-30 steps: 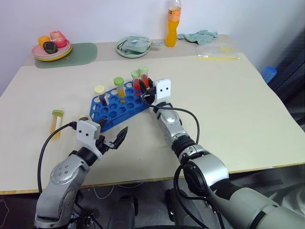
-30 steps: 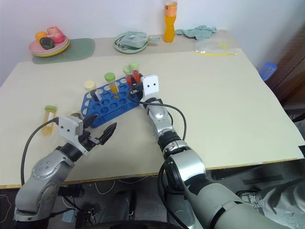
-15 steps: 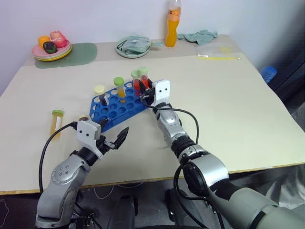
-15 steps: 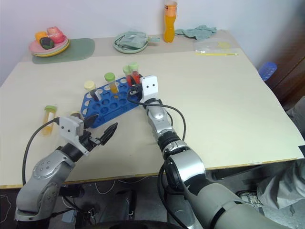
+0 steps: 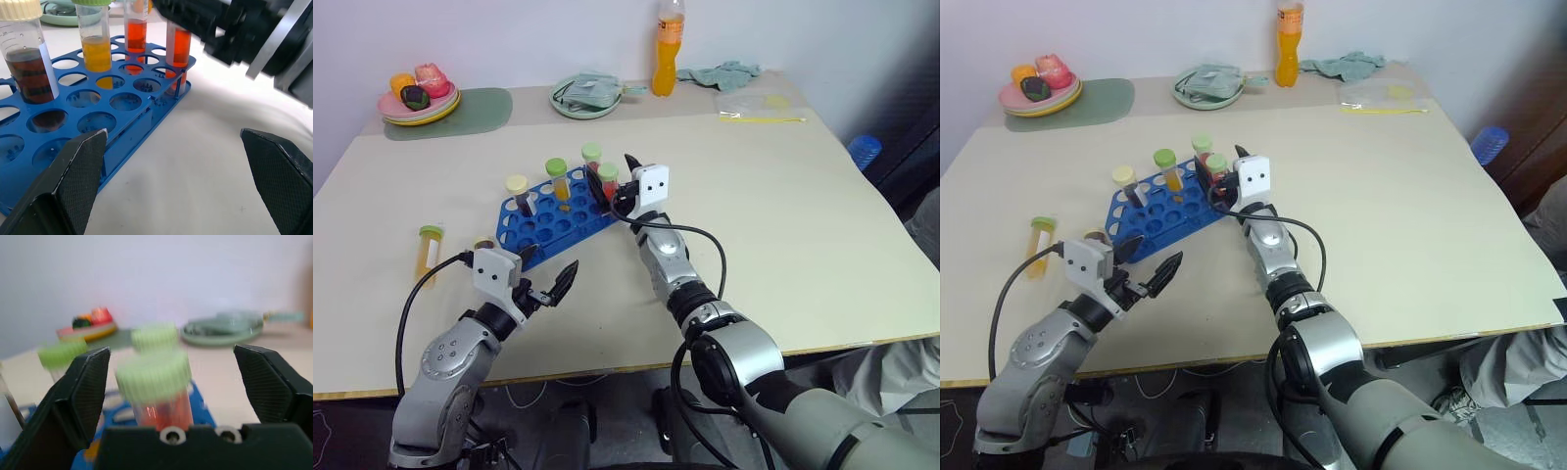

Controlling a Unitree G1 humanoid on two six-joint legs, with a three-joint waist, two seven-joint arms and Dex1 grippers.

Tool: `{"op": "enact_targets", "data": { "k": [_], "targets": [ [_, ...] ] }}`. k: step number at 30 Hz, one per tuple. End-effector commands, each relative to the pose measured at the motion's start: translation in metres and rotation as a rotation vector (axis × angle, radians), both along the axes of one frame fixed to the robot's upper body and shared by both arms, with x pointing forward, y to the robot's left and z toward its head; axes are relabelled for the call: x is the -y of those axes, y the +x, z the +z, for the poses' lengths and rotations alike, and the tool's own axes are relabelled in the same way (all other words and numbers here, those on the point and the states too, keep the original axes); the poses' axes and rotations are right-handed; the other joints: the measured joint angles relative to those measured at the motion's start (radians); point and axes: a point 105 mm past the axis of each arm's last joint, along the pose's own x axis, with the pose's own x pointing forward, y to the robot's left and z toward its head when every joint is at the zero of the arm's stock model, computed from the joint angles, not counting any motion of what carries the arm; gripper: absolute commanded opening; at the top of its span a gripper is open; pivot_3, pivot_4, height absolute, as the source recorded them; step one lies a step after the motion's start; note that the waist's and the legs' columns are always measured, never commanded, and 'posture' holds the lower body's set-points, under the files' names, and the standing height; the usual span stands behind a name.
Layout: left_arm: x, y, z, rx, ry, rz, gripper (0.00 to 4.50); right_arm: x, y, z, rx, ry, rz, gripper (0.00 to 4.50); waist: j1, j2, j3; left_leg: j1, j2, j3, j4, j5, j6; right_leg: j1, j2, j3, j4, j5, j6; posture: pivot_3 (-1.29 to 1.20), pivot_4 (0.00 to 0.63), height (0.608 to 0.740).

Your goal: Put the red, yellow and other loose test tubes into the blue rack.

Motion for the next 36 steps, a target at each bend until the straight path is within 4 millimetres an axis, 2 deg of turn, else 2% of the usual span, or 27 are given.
{"op": "enact_targets", "data": {
  "k": [1, 6, 11, 13, 15, 19, 21, 23, 27, 36],
  "targets": [
    [-0.006, -0.003, 0.012, 0.047, 0.014, 0.015, 4.5, 0.004, -0.01, 0.021, 0.111, 0.009, 0.043, 4.45, 0.001, 0.0, 0.0, 0.0, 0.0, 0.0, 0.0, 0.0, 0.0, 0.0, 0.0, 0.0, 0.0, 0.0, 0.0, 0.0, 0.15, 0.74],
    [-0.032, -0.004, 0.029, 0.021, -0.015, 0.1, 4.5, 0.018, -0.034, 0.037, 0.199, -0.013, 0.175, 4.45, 0.001, 0.0, 0.0, 0.0, 0.0, 0.0, 0.0, 0.0, 0.0, 0.0, 0.0, 0.0, 0.0, 0.0, 0.0, 0.0, 0.15, 0.74],
    [-0.072, -0.001, 0.043, -0.067, -0.007, 0.287, 4.5, 0.035, -0.056, 0.041, 0.124, -0.11, 0.402, 4.45, 0.005, 0.0, 0.0, -0.001, 0.0, -0.002, 0.001, 0.0, 0.0, 0.0, 0.0, -0.001, 0.0, 0.0, 0.0, 0.0, 0.15, 0.74],
    [-0.102, 0.005, 0.048, -0.135, 0.119, 0.468, 4.5, 0.045, -0.068, 0.03, 0.062, -0.289, 0.489, 4.45, 0.008, 0.0, 0.0, 0.0, 0.0, -0.002, 0.001, 0.0, 0.0, 0.001, 0.0, -0.001, 0.0, 0.0, 0.0, 0.0, 0.15, 0.74],
    [-0.123, 0.01, 0.05, -0.223, 0.178, 0.572, 4.5, 0.053, -0.077, 0.014, 0.018, -0.485, 0.515, 4.45, 0.019, -0.001, 0.0, -0.001, 0.0, -0.003, 0.001, 0.0, 0.0, 0.001, 0.0, -0.002, 0.0, 0.0, 0.0, 0.0, 0.15, 0.74],
    [-0.14, 0.013, 0.05, -0.327, 0.171, 0.639, 4.5, 0.058, -0.086, 0.004, -0.037, -0.601, 0.536, 4.45, 0.017, -0.001, 0.0, 0.0, -0.001, -0.002, 0.001, 0.0, 0.0, 0.002, 0.0, -0.002, -0.001, 0.0, 0.0, 0.0, 0.15, 0.74],
    [-0.164, 0.022, 0.04, -0.599, 0.202, 0.631, 4.5, 0.064, -0.109, -0.01, -0.091, -0.704, 0.679, 4.45, 0.025, -0.003, 0.002, 0.0, 0.0, -0.002, 0.0, 0.0, 0.0, 0.001, 0.001, -0.002, 0.0, 0.0, 0.0, 0.0, 0.15, 0.74],
    [-0.182, 0.027, 0.042, -0.743, 0.183, 0.643, 4.5, 0.065, -0.117, -0.017, -0.104, -0.742, 0.719, 4.45, 0.024, -0.005, 0.002, -0.001, 0.0, -0.006, 0.001, 0.0, 0.0, 0.001, 0.003, -0.005, 0.001, -0.001, -0.001, 0.0, 0.15, 0.74],
    [-0.197, 0.043, 0.048, -0.794, 0.213, 0.659, 4.5, 0.06, -0.119, -0.02, -0.102, -0.744, 0.714, 4.45, 0.024, -0.005, 0.002, 0.0, -0.002, -0.003, 0.0, 0.0, 0.0, 0.001, 0.0, -0.003, -0.001, -0.001, 0.0, 0.0, 0.15, 0.74],
    [-0.202, 0.074, 0.04, -0.883, 0.257, 0.587, 4.5, 0.054, -0.127, -0.022, -0.101, -0.71, 0.709, 4.45, 0.025, -0.005, 0.002, -0.002, -0.001, -0.003, 0.001, 0.001, -0.001, 0.0, 0.0, -0.003, -0.001, -0.001, 0.0, 0.0, 0.15, 0.74]
  ]
}}
